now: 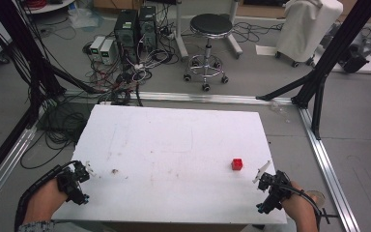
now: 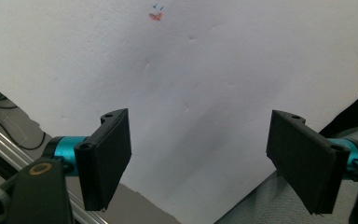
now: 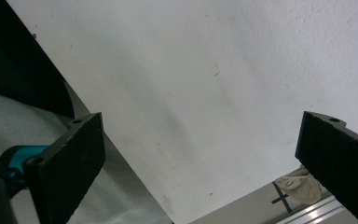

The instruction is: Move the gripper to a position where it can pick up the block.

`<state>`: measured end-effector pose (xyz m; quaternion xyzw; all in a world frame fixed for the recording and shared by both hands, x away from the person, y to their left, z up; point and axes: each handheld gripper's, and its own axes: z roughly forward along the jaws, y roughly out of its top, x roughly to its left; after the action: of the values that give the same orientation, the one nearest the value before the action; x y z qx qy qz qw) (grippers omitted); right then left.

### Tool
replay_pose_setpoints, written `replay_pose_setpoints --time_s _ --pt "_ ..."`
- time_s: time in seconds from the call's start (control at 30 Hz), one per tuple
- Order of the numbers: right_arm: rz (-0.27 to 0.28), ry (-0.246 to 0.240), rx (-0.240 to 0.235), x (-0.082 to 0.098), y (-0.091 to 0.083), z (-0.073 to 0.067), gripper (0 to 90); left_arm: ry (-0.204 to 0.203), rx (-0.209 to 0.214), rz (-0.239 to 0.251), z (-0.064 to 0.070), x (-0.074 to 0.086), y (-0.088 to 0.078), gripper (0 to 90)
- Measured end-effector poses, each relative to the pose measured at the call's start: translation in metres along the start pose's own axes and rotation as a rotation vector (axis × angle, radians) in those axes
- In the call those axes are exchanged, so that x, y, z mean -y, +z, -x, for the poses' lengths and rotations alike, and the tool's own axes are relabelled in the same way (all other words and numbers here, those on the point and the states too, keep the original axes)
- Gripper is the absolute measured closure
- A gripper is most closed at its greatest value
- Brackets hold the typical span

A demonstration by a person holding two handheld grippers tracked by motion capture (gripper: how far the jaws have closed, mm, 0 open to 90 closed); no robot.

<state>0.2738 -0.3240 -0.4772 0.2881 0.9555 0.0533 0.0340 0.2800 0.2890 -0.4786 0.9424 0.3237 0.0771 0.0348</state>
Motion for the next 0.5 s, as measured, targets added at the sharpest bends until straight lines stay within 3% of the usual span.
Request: replay_pose_setpoints --time_s 0.5 --pt "0.014 0.005 -0.011 0.0012 -0.0008 -0.0012 1.1 0.004 -0.003 0.008 0.0011 -0.0006 -0.0006 22.2"
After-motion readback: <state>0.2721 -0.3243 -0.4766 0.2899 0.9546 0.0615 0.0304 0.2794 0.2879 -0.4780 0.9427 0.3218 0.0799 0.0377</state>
